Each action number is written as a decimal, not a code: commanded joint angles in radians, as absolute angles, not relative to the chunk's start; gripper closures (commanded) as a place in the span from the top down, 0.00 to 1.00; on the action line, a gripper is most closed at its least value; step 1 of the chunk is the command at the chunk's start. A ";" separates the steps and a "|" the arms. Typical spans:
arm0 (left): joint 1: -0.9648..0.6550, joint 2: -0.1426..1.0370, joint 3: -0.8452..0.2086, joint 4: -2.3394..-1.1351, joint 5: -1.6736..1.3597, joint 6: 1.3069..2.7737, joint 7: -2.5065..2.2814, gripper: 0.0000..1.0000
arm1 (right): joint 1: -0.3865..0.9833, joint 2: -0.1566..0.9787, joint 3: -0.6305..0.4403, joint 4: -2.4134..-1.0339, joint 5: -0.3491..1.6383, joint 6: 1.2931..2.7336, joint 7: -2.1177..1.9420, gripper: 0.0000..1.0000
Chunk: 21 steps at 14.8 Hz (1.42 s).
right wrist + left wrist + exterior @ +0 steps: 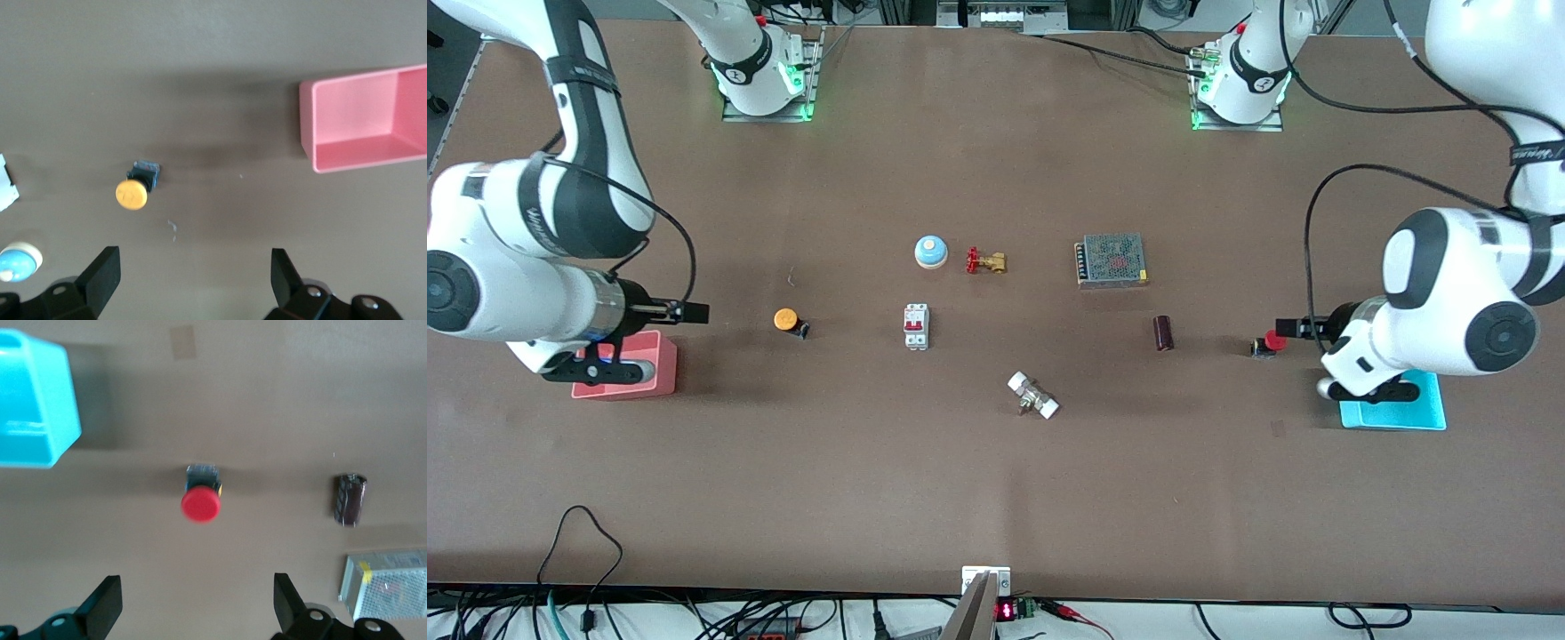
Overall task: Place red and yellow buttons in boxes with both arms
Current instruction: 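Reach the right gripper to the yellow button while the left gripper reaches the red button, then grasp the yellow button with the right gripper while the left gripper grasps the red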
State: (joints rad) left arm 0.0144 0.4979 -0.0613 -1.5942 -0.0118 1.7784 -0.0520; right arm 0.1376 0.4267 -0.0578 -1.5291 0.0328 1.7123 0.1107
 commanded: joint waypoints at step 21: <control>0.031 0.561 -0.060 -1.852 0.003 2.164 0.071 0.90 | 0.221 0.431 0.029 -1.974 -0.015 2.318 0.469 1.00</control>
